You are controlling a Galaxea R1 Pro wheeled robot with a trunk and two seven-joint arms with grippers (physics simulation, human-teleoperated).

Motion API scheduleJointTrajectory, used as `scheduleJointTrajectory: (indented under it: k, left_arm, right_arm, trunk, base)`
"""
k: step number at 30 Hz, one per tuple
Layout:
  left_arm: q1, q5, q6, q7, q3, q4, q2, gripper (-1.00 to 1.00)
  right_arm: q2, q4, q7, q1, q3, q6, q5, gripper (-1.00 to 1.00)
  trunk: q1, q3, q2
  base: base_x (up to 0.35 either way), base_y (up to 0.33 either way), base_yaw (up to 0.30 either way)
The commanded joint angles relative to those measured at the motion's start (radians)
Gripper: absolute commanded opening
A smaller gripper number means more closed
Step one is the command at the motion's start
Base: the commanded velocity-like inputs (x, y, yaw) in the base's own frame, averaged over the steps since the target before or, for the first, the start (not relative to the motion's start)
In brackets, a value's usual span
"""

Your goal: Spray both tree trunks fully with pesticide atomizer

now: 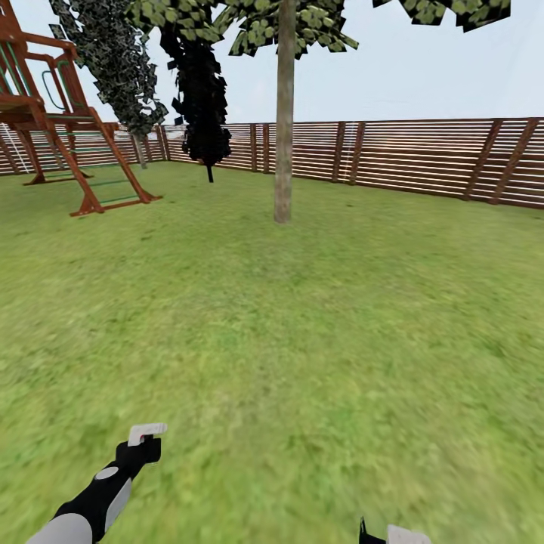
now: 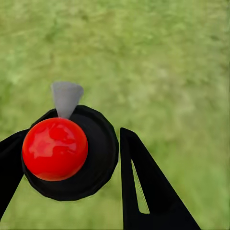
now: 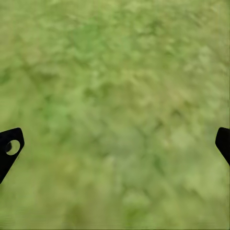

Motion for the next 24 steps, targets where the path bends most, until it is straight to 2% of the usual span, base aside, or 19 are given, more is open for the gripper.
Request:
scheduleJointTrajectory:
  k: [1,24]
  left_arm:
    - [0.0,0.0,0.0,0.0,0.0,0.0,0.0,-1.0]
    - [0.0,0.0,0.0,0.0,0.0,0.0,0.0,-1.0]
  right_arm:
    - [0.0,0.0,0.0,0.0,0.0,0.0,0.0,1.0]
    - [0.0,0.0,0.0,0.0,0.0,0.0,0.0,1.0]
  trunk:
    - [0.0,0.0,0.0]
    - [0.0,0.0,0.0]
  base:
    - [0.34,0.0,0.0]
    - [0.34,0.0,0.0]
